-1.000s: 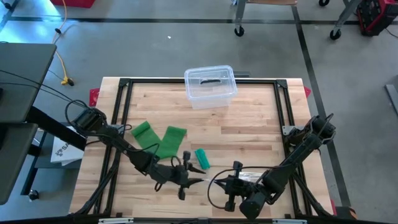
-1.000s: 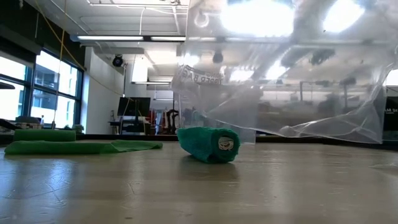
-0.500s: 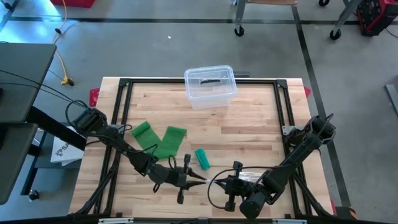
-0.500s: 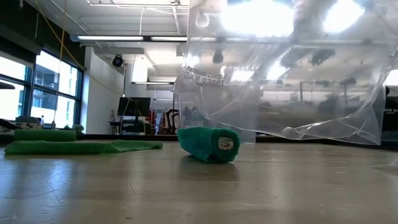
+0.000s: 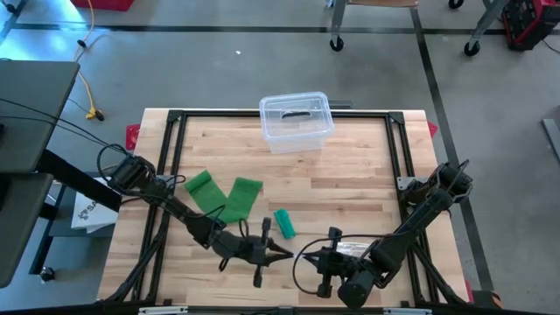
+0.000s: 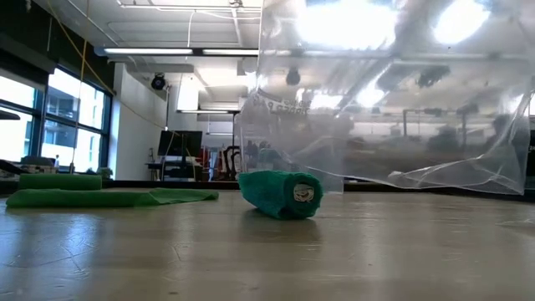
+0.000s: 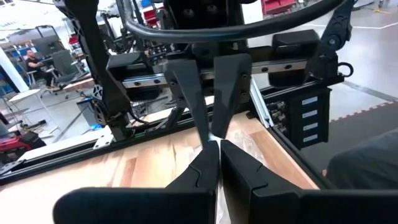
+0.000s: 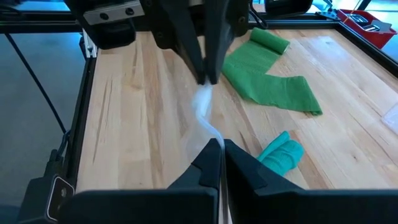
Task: Roll bandage
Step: Open the transparent zip bag
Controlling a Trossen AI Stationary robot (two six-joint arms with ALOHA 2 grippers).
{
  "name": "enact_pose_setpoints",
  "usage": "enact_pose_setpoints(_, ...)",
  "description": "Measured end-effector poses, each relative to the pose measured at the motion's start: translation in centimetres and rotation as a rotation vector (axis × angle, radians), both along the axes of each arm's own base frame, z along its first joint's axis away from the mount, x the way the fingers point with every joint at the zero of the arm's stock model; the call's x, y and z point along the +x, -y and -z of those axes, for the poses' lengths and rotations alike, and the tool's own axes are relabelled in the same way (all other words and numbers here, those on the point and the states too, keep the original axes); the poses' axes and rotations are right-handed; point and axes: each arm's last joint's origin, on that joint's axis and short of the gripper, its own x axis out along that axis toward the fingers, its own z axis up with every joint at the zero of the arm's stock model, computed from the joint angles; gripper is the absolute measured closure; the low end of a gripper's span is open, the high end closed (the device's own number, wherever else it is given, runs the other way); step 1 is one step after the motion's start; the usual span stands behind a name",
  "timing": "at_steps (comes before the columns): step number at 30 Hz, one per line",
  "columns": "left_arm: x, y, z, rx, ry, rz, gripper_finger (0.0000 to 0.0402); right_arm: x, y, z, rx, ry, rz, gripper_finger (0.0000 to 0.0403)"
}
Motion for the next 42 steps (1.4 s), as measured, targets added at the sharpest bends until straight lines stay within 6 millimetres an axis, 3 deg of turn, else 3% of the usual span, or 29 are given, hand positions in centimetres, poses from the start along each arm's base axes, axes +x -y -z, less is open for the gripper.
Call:
enact_pose_setpoints(9, -0.34, -0.15, 0.15, 0.062, -0.035, -0.113, 0.0297, -0.01, -0.07, -0.02, 0.006, 0.004, 0.0, 0.0403)
enact_pose_setpoints(15, -0.66, 0.12, 0.71, 0.008, -0.123, -0.016, 0.0267, -0.01, -0.07, -0.02, 0.005, 0.005, 0.001, 0.0403)
enact_pose_setpoints(27, -0.44, 0.06, -0.14, -0.059, -0.052, -0.003, 0.0299, 0.02, -0.01, -0.01, 0.004, 0.004, 0.003, 0.0403)
enact_pose_setpoints(37, -0.06, -0.45, -0.14, -0.075, -0.059, 0.033, 0.0389, 0.01, -0.01, 0.01, 0.0, 0.001, 0.001, 0.0403)
enact_pose_setpoints(42, -0.05, -0.46, -0.15, -0.074, -0.058, 0.034, 0.0393, 0.02, 0.0, 0.0, 0.001, 0.002, 0.001, 0.0403)
